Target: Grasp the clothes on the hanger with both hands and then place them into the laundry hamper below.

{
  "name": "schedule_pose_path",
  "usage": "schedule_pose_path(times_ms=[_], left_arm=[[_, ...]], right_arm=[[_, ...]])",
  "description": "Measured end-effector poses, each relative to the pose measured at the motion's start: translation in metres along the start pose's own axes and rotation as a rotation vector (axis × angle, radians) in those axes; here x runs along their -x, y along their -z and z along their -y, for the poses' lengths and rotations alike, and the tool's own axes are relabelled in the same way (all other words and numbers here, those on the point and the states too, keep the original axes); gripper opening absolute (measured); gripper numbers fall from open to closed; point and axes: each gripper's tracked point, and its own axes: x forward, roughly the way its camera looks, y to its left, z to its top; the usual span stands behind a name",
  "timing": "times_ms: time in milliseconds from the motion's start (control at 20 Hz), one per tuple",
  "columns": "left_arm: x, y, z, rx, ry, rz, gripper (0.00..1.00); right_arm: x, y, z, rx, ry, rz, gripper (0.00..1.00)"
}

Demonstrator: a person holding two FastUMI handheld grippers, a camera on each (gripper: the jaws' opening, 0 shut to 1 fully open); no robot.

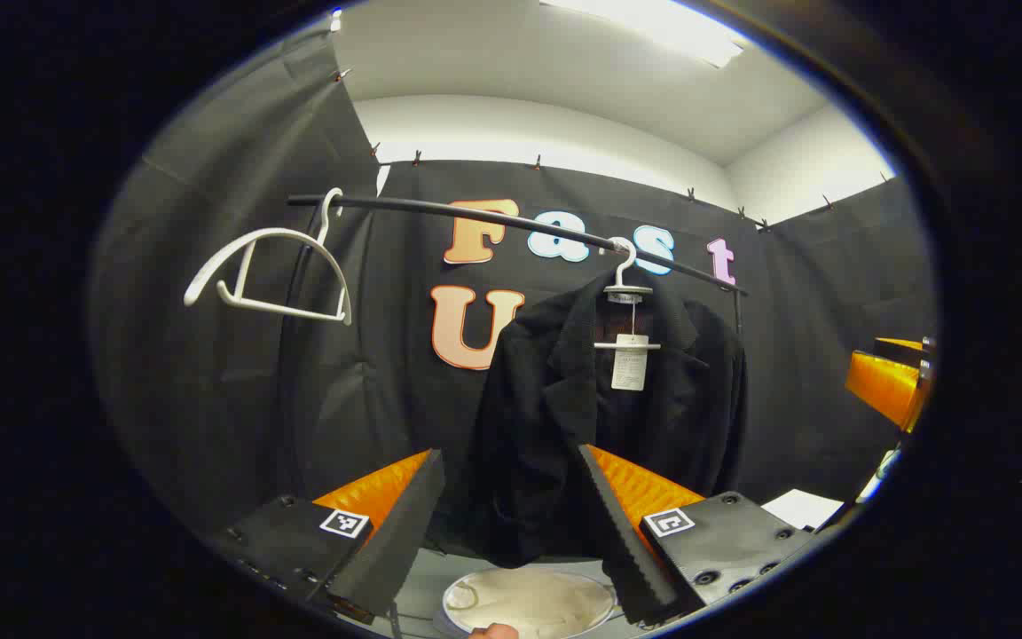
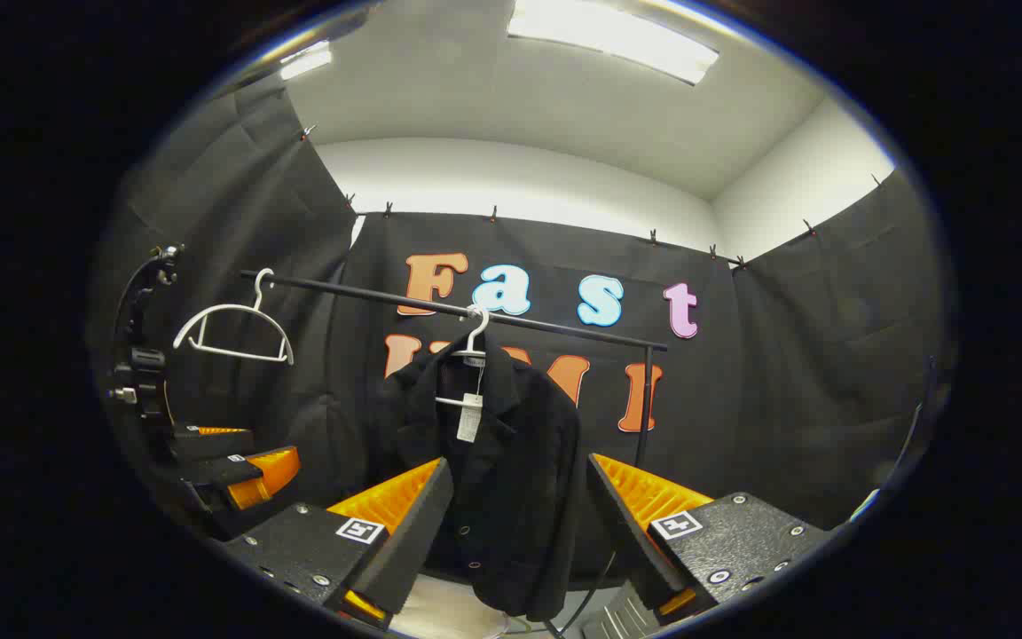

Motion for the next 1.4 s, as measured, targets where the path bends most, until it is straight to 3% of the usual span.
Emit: schedule_pose_path(times_ms=[50, 300, 400, 650, 800, 1000, 1050, 1150, 1200, 1400], left_arm=[[-0.001, -0.003, -0.001, -0.006, 0.004, 0.007, 1.00], [-0.010, -0.007, -0.013, -0.025, -0.021, 0.014, 0.92], [-0.016, -0.003, -0.014, -0.022, -0.047, 0.003, 1.00], [-0.035, 0.012, -0.009, 0.049, -0.094, 0.010, 0.96], [-0.042, 0.025, -0.009, 0.034, -0.131, -0.024, 0.97], [-0.056, 0.035, 0.001, 0.046, -0.060, -0.036, 1.00], [-0.062, 0.034, -0.001, 0.033, -0.043, -0.023, 0.93], [-0.071, 0.037, -0.010, 0.011, -0.015, -0.015, 0.93], [-0.076, 0.041, -0.014, 0.007, 0.003, -0.028, 1.00], [-0.085, 0.052, -0.045, 0.002, 0.032, -0.046, 0.96]], right_arm=[[-0.006, -0.002, -0.001, -0.011, 0.001, 0.002, 0.93], [-0.038, 0.008, -0.008, 0.009, -0.009, 0.040, 0.93], [-0.051, 0.020, -0.009, 0.008, -0.017, 0.042, 0.93], [-0.082, 0.060, 0.013, -0.013, -0.004, 0.023, 0.94], [-0.093, 0.081, 0.025, -0.039, -0.013, -0.006, 0.93], [-0.100, 0.095, 0.037, -0.025, 0.064, -0.016, 0.93], [-0.098, 0.096, 0.033, -0.012, 0.081, -0.018, 0.93], [-0.096, 0.094, 0.019, -0.004, 0.114, -0.015, 0.93], [-0.097, 0.094, 0.009, -0.006, 0.129, -0.023, 0.93], [-0.126, 0.104, -0.044, -0.011, 0.128, -0.050, 0.93]])
